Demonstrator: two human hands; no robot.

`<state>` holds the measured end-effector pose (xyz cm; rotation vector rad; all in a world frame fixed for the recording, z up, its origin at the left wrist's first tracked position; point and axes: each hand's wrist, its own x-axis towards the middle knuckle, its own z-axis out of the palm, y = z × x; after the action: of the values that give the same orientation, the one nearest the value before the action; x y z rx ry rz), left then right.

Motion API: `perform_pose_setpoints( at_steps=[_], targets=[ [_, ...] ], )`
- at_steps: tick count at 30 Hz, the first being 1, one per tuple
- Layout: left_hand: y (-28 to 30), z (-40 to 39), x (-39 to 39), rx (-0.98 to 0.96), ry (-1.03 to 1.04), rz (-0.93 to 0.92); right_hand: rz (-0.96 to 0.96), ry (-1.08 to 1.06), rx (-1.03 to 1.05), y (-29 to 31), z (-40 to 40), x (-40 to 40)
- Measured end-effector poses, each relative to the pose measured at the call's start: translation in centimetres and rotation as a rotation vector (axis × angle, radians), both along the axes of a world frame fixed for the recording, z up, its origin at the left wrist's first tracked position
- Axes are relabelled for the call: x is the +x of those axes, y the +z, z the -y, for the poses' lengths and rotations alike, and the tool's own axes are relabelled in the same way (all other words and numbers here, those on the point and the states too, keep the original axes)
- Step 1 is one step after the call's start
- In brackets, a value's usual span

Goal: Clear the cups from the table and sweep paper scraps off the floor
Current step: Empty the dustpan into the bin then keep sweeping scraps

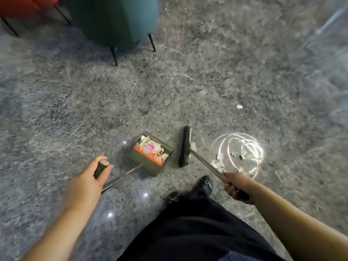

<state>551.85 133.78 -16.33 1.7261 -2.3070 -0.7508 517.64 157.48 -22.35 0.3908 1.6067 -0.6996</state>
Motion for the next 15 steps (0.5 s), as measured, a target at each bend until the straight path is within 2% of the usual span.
perform_pose_setpoints(
  at_steps=[9, 15],
  targets=[
    [0.5, -1.6, -8.5, 0.087, -0.295, 0.034, -0.051, -0.213, 0.007, -0.1, -9.7, -2.5],
    [-0.1, -4.5, -14.2, 0.102, -0.386, 0.065, -0.073, -0.290, 0.016, -0.3, -14.7, -5.7]
  ],
)
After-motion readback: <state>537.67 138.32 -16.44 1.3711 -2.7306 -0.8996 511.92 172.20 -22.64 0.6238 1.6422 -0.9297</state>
